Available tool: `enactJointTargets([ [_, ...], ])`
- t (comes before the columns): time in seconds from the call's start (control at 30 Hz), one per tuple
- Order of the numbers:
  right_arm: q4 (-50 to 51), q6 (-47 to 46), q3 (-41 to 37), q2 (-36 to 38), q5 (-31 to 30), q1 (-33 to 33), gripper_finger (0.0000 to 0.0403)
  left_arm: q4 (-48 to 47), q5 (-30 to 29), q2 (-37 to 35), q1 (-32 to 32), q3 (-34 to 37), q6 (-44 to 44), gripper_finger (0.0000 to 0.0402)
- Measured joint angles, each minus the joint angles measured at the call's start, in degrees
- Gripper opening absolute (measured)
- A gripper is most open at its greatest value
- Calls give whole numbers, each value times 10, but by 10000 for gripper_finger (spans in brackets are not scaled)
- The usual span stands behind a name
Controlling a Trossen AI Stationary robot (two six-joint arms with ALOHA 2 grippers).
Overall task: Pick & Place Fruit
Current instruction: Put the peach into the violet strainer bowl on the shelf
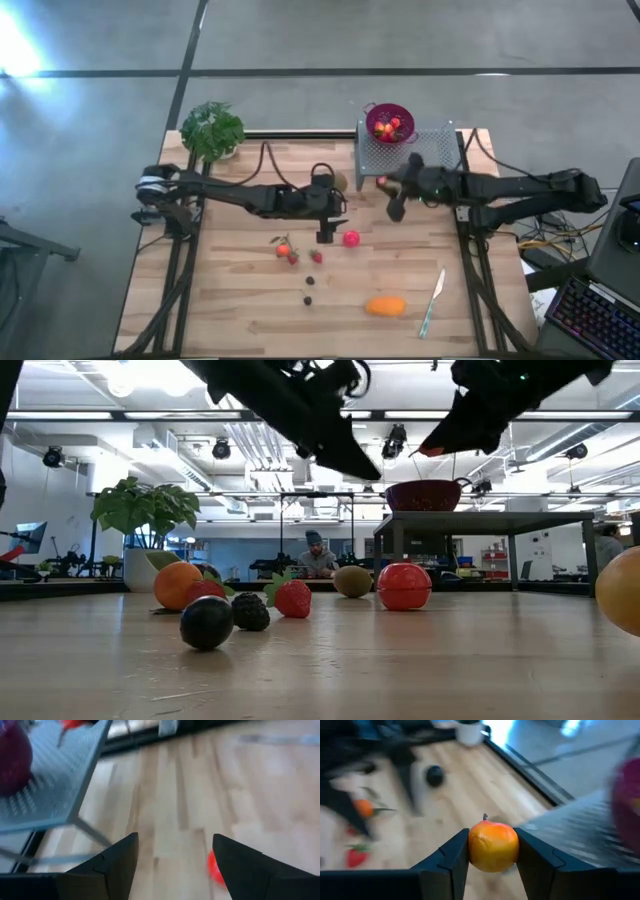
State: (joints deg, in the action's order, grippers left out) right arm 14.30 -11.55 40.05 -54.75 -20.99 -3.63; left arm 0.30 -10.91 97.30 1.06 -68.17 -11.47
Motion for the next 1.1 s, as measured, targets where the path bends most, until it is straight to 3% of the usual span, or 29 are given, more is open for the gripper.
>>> enactJointTargets([
  [0.2, 120, 13, 105, -7, 8, -86, 125, 72, 10, -30, 1, 53, 0, 259],
  [0.37, 166, 28, 184, -13, 58, -157, 126, 101, 12, -49, 2, 87, 0, 257],
  [0.47, 202, 30, 226, -29, 65, -203, 134, 155, 53, -64, 1, 102, -5, 257],
  [0.63, 245, 37, 287, -85, 137, -274, 133, 175, 145, -79, 2, 102, 9, 257],
  [0.73, 250, 45, 313, -128, 168, -301, 126, 170, 147, -79, 3, 104, 11, 257],
  [1.1, 304, 64, 399, -278, 170, -381, 138, 153, 147, -79, 3, 104, 12, 257],
])
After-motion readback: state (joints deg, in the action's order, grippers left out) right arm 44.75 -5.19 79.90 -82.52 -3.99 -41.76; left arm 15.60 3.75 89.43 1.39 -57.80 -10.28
